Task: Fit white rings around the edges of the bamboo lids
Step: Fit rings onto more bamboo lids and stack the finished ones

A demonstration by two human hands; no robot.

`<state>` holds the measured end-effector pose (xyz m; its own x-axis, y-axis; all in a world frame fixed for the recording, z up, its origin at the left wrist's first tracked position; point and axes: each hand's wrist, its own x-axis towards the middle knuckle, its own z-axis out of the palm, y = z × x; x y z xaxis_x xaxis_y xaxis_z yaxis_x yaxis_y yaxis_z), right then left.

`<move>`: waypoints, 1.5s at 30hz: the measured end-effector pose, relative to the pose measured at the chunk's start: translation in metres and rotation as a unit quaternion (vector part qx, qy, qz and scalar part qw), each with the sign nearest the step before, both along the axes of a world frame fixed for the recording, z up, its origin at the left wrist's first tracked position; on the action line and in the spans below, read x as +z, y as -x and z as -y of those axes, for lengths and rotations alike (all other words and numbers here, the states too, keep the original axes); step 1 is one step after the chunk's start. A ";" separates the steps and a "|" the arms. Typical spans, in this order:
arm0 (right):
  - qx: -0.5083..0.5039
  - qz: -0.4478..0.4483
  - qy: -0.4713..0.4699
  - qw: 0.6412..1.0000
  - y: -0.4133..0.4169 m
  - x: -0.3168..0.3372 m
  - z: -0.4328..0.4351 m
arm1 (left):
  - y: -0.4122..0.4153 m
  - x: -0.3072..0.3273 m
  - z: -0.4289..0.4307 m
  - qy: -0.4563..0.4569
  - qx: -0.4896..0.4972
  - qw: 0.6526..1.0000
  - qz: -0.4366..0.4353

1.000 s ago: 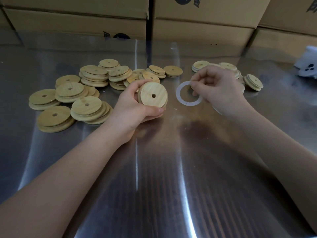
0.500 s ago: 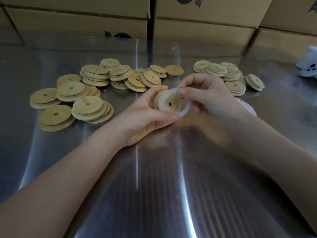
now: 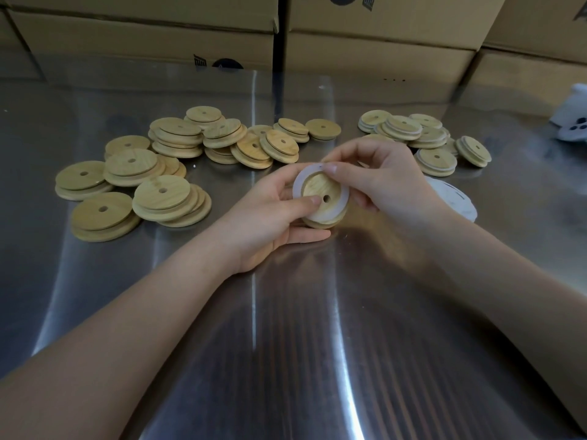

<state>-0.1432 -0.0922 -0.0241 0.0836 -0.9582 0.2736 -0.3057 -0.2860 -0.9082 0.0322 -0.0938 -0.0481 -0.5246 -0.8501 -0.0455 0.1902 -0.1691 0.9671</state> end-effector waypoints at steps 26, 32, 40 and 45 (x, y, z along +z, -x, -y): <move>0.013 0.024 -0.026 0.999 0.002 0.007 -0.001 | -0.001 -0.001 -0.006 0.170 0.092 0.980 0.042; 0.024 0.038 -0.034 0.998 0.003 0.008 0.000 | -0.002 0.000 -0.008 0.185 0.114 0.975 0.043; 0.048 0.042 -0.025 0.998 0.001 0.004 -0.001 | -0.001 0.002 -0.011 0.216 0.156 0.962 0.065; 0.050 0.041 -0.019 0.998 0.001 0.003 -0.001 | 0.001 0.005 -0.013 0.219 0.177 0.957 0.074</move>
